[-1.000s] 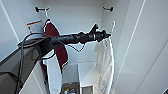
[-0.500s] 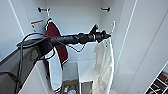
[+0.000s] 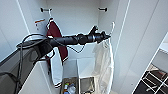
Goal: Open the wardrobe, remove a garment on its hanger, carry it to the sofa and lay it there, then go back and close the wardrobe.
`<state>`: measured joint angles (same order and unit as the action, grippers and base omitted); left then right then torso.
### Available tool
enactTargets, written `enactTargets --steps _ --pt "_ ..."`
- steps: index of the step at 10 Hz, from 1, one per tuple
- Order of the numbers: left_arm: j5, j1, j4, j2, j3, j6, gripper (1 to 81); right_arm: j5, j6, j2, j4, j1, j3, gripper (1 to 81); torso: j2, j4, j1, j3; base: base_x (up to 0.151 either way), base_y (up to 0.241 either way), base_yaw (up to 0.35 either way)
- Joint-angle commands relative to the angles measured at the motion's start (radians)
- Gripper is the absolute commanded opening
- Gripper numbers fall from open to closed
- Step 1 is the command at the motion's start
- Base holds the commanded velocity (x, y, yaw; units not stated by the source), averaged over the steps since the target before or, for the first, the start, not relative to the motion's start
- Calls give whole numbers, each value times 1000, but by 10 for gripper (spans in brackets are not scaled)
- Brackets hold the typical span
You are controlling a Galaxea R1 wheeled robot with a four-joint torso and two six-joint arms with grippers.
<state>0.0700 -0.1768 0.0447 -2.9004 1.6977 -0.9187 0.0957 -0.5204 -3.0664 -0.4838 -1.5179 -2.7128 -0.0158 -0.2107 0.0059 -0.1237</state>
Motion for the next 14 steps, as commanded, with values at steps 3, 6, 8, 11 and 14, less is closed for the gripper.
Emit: enactTargets --steps 3,6,8,11,14 --pt "-47 -194 23 10 -24 3 10 -48 2 -5 -4 35 5 811 0 0 0 0 -135 0 0" --pt "-49 -189 23 22 -35 3 10 -48 2 -7 -4 35 5 811 0 0 0 0 -135 0 0" --pt "-50 -181 23 26 -38 3 10 -48 2 -7 -2 35 4 811 0 0 -2 0 -130 0 0" --pt "-50 -177 23 32 -49 4 10 -48 2 -7 -2 35 4 811 0 0 -2 0 -60 0 0" --pt "-52 -169 23 65 -119 8 10 -47 2 -4 1 31 1 811 -1 0 -2 0 0 0 0"
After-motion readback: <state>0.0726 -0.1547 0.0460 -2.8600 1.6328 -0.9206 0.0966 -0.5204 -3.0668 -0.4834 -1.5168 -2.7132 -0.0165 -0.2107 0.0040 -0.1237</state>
